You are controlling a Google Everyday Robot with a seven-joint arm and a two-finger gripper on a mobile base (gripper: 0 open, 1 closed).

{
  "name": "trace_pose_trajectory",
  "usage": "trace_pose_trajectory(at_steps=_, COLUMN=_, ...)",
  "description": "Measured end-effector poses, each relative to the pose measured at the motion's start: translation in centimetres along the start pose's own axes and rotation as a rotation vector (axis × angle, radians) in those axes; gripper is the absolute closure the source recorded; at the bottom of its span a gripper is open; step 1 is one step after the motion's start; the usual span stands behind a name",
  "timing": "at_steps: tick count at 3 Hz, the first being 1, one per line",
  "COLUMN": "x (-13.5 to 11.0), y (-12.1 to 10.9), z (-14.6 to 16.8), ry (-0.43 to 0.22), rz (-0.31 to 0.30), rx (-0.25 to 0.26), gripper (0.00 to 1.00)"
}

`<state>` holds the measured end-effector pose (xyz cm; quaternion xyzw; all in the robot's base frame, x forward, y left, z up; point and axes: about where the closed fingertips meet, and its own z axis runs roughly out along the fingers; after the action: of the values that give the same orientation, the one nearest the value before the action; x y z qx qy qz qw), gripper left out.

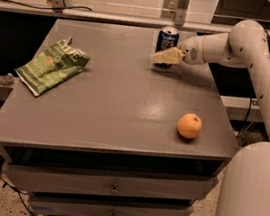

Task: Move pepsi can near green jalapeno chip bag

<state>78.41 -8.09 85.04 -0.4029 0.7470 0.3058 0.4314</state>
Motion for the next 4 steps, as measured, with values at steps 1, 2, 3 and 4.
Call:
trace_pose_trajectory(at_steps=1, x=-0.8, y=1.7, z=-0.3, ry=-0.022, rz=-0.010, rx=-0.032, gripper=0.65)
trace_pose_trajectory(at_steps=2, x=-3.0, y=3.8, z=-0.5, ry=-0.048, rz=-0.056, rx=-0.077, gripper=0.88)
trace_pose_trajectory(at_steps=3, x=-6.5, y=7.6, z=0.0, ry=-0.063, rz=-0.156, rx=-0.136, gripper=1.00)
trace_pose_trajectory(at_steps=4, x=-10.0, y=11.9, z=0.7, ry=-0.058, rz=-0.239, rx=-0.166, gripper=1.00)
